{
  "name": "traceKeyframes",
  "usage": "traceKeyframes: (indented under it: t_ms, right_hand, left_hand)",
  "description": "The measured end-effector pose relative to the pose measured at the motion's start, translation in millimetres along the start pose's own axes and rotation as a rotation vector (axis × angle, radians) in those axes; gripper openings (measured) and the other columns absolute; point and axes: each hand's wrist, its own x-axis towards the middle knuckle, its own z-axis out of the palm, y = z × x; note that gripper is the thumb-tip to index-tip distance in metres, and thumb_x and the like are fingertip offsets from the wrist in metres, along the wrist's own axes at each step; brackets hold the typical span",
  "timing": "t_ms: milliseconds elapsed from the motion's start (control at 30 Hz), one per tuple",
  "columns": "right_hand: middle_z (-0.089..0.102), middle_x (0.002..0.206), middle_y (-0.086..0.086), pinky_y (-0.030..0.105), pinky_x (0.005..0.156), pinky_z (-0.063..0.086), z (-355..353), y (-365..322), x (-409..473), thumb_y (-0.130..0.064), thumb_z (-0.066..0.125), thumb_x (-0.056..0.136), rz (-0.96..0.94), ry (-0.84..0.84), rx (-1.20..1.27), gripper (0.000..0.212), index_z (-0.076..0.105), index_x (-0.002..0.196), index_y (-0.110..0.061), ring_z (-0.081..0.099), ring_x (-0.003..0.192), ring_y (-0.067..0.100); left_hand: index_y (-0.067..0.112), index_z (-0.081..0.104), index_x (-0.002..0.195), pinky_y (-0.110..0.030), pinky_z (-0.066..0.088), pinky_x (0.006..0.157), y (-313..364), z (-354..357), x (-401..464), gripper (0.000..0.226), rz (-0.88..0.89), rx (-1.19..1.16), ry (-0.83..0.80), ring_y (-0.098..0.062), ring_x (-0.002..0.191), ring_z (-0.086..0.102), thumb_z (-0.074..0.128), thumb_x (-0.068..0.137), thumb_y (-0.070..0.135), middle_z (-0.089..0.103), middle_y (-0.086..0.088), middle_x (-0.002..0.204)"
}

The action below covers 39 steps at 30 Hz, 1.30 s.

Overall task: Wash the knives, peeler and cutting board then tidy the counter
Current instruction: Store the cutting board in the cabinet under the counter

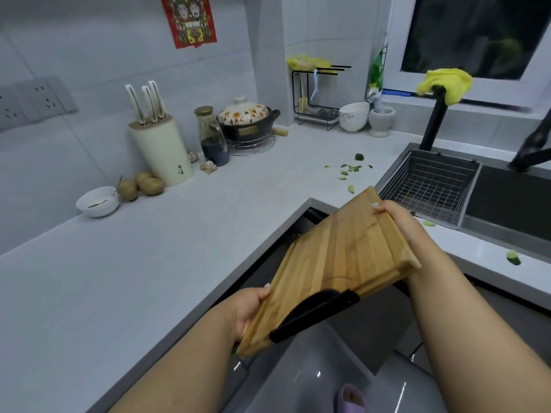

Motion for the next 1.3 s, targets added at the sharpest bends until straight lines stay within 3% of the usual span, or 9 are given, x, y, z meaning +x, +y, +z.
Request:
traceKeyframes:
  t_ms: [267,467,567,700,833,900,1000,1067,1300]
  right_hand:
    - [0.061,0.107,0.013,0.032,0.065,0.047,21,50,24,-0.037,0.062,0.085,0.120,0.021,-0.048,0.044,0.056,0.120,-0.011,0.061,0.084,0.026]
    - [0.063,0.092,0.013,0.033,0.068,0.051,42,81,27,-0.043,0.036,0.101,0.233,-0.066,0.257,0.053,0.048,0.132,-0.002,0.058,0.087,0.025]
    - [0.059,0.113,0.018,0.044,0.093,0.044,45,100,27,-0.059,0.028,0.097,0.339,-0.043,0.411,0.069,0.049,0.130,-0.002,0.053,0.114,0.035]
    - [0.059,0.121,0.026,0.054,0.096,0.044,46,133,37,-0.052,0.035,0.096,0.319,-0.019,0.669,0.059,0.060,0.118,-0.003,0.058,0.108,0.041]
    - [0.054,0.126,0.031,0.061,0.108,0.030,44,168,58,-0.079,0.026,0.082,0.364,-0.082,0.800,0.092,0.051,0.126,-0.003,0.049,0.121,0.048]
    - [0.058,0.126,0.027,0.059,0.103,0.038,49,180,60,-0.073,0.033,0.085,0.378,-0.117,0.698,0.084,0.051,0.128,-0.004,0.053,0.118,0.044]
    - [0.062,0.122,0.020,0.047,0.072,0.056,58,201,70,-0.024,0.055,0.096,0.356,-0.049,0.354,0.039,0.047,0.129,-0.005,0.063,0.105,0.035]
    - [0.058,0.124,0.020,0.046,0.068,0.056,60,214,81,-0.002,0.055,0.094,0.352,0.001,0.267,0.032,0.042,0.124,-0.005,0.062,0.104,0.034]
    - [0.058,0.093,0.016,0.042,0.050,0.057,66,224,120,0.010,0.048,0.092,0.398,0.031,0.287,0.023,0.041,0.088,-0.011,0.061,0.082,0.030]
  left_hand:
    - [0.000,0.063,0.114,-0.032,0.054,0.055,-50,-25,20,0.056,-0.022,-0.155,0.123,-0.026,0.071,0.066,0.050,0.091,0.050,0.070,-0.017,0.088]
    - [-0.001,0.063,0.099,-0.037,0.052,0.060,-68,-31,27,0.052,0.001,-0.159,0.288,-0.028,0.072,0.063,0.051,0.090,0.049,0.067,-0.017,0.083]
    - [-0.002,0.064,0.099,-0.041,0.055,0.069,-67,-29,36,0.052,0.045,-0.258,0.364,-0.030,0.078,0.066,0.054,0.089,0.049,0.069,-0.019,0.090]
    - [-0.002,0.063,0.110,-0.056,0.055,0.082,-63,-31,61,0.058,0.100,-0.373,0.450,-0.036,0.087,0.070,0.057,0.087,0.051,0.071,-0.021,0.097]
    - [-0.001,0.061,0.106,-0.057,0.056,0.078,-55,-26,78,0.054,0.091,-0.439,0.502,-0.036,0.087,0.069,0.054,0.090,0.049,0.070,-0.021,0.098]
    - [-0.002,0.061,0.107,-0.055,0.056,0.079,-54,-26,85,0.057,0.081,-0.436,0.538,-0.035,0.087,0.069,0.053,0.090,0.051,0.070,-0.020,0.097]
    - [-0.004,0.059,0.116,-0.056,0.056,0.080,-56,-36,105,0.062,0.067,-0.458,0.579,-0.036,0.088,0.068,0.052,0.090,0.052,0.069,-0.021,0.098]
    - [-0.004,0.055,0.120,-0.056,0.055,0.081,-54,-37,112,0.058,0.055,-0.506,0.577,-0.036,0.089,0.068,0.049,0.094,0.047,0.068,-0.022,0.104]
    - [0.000,0.050,0.127,-0.050,0.052,0.083,-44,-34,125,0.044,0.137,-0.705,0.482,-0.035,0.093,0.065,0.039,0.101,0.033,0.063,-0.022,0.117]
